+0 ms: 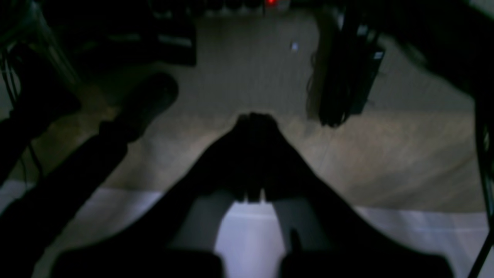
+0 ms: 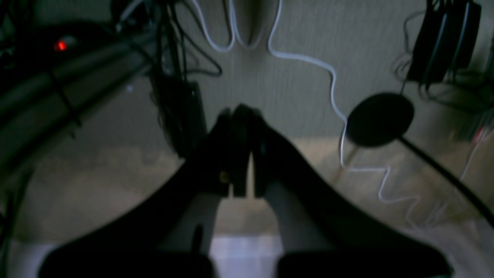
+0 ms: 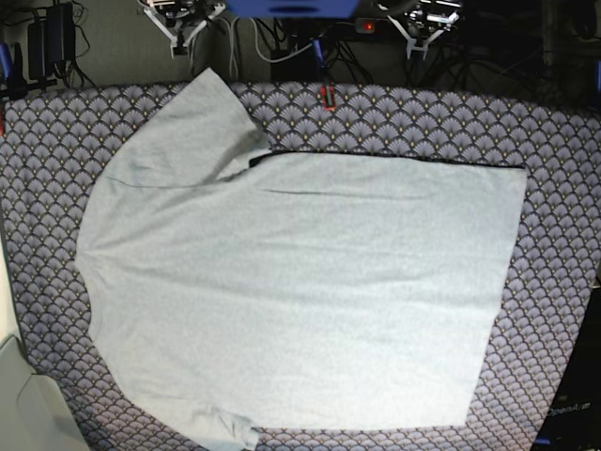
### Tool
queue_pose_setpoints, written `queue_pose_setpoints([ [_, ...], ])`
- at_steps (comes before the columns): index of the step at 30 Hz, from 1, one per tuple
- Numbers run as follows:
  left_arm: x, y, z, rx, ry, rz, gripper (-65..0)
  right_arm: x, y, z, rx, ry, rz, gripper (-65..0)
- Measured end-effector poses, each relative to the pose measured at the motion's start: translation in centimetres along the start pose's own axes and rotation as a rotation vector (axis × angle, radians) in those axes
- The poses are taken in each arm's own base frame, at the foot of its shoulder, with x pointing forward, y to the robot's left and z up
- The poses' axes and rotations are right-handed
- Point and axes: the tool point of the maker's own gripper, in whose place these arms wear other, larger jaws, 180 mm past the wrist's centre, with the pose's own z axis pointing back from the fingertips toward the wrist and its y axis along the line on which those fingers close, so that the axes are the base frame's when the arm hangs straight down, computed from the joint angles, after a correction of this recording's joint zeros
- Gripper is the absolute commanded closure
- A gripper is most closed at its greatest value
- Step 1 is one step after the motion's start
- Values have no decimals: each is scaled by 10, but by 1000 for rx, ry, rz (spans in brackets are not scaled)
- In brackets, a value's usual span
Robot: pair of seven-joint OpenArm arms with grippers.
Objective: Fold the T-shirt properly
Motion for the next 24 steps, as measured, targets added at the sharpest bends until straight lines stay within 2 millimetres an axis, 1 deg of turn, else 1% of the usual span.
queue_pose_setpoints([
  [2,-2,1,0,2,5,-1,-3,-11,-2,-4,-3,46,0,0],
  [6,3,1,0,3,-7,-4,-3,-9,-11,-6,-17,13,1,0],
  [10,1,1,0,2,-4,-3,-3,-11,-11,-7,-17,20,1,0],
  [24,-1,2,0,3,-1,-4,-3,-10,-11,-6,-17,16,2,0],
])
